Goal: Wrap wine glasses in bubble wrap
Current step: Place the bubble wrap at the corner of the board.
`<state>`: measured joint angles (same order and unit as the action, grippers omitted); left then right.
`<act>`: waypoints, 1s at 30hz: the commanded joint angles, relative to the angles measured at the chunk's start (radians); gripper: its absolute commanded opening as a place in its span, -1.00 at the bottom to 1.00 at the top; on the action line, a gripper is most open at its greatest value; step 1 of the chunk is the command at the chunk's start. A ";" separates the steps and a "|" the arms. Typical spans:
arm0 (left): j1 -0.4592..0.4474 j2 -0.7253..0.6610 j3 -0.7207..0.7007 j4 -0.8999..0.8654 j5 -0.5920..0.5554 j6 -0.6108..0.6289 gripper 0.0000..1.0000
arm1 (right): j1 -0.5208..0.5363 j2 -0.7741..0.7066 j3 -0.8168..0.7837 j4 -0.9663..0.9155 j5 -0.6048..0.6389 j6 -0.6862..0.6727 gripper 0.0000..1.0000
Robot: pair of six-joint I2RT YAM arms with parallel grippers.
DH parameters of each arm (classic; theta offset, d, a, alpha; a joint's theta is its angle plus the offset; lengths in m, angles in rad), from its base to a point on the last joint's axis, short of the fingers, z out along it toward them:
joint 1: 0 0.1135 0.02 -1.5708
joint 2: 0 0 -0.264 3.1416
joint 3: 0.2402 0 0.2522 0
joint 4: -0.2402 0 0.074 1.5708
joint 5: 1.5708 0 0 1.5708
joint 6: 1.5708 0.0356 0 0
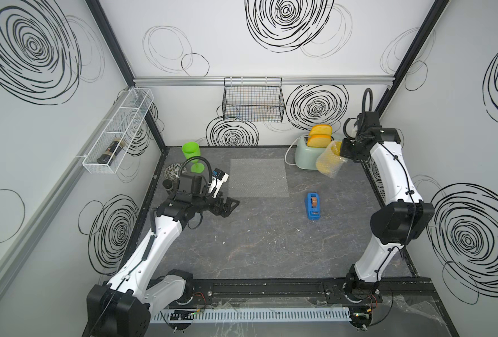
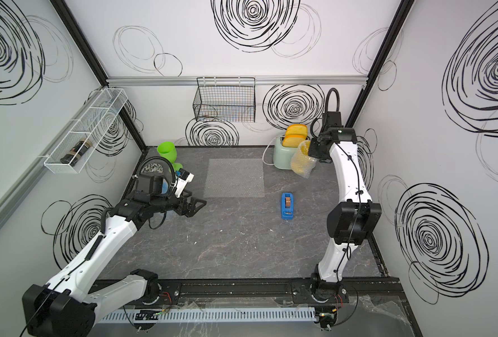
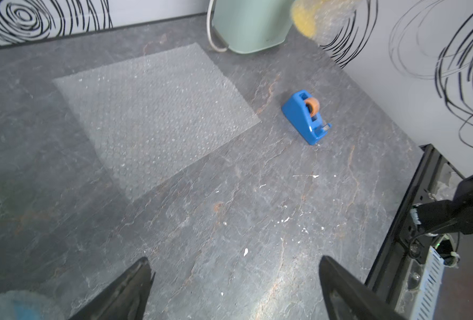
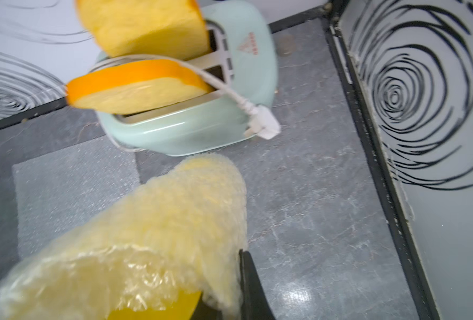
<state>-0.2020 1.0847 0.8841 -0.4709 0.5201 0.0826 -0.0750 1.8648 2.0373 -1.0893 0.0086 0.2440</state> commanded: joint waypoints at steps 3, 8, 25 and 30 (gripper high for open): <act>0.011 -0.006 -0.030 0.099 -0.045 -0.023 0.93 | -0.108 0.067 0.004 -0.077 -0.002 0.037 -1.00; 0.014 0.000 -0.038 0.108 -0.028 -0.034 0.93 | -0.129 0.135 0.011 -0.082 0.042 0.038 -1.00; 0.036 0.007 -0.046 0.122 -0.027 -0.048 0.93 | -0.112 0.288 0.010 -0.063 0.153 0.037 -0.43; 0.043 0.010 -0.027 0.106 -0.030 -0.053 0.93 | -0.120 0.234 0.015 -0.054 0.104 0.035 0.04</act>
<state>-0.1692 1.0931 0.8413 -0.3874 0.4908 0.0349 -0.1875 2.1269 2.0544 -1.1233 0.1482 0.2817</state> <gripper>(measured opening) 0.967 0.503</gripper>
